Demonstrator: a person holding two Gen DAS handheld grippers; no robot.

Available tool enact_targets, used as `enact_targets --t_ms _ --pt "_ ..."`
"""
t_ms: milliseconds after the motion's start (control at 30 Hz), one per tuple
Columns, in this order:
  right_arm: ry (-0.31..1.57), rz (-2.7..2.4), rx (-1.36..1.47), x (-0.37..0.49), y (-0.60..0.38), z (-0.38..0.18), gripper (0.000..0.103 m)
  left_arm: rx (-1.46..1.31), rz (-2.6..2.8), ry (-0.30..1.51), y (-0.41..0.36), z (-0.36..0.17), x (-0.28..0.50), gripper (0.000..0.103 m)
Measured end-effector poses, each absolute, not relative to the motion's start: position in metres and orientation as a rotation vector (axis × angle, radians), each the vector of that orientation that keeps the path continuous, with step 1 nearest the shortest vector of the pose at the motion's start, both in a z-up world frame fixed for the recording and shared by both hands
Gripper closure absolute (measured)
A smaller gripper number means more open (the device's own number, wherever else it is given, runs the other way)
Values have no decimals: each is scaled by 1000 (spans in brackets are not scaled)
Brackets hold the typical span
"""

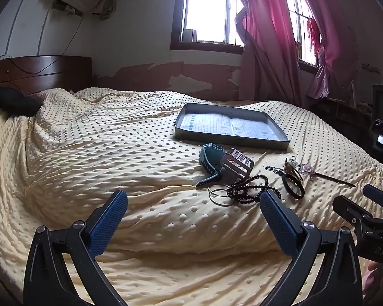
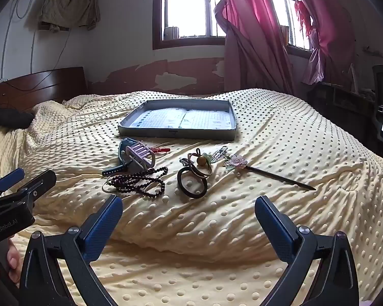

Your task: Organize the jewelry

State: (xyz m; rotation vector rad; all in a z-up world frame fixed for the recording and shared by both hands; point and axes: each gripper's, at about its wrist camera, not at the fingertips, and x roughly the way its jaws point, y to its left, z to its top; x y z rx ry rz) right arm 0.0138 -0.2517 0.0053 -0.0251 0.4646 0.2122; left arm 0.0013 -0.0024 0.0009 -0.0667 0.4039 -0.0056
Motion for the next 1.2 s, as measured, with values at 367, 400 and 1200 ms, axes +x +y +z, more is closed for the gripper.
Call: enact_targets --t_ms 367,400,1200 --pt "464 211 -25 14 -252 5 0 -67 -7 407 -2 0 1 2" --pt "464 210 -25 13 -252 5 0 -66 -6 407 -2 -1 1 2" --pt "464 210 -24 14 -253 5 0 -49 5 400 -5 0 1 2"
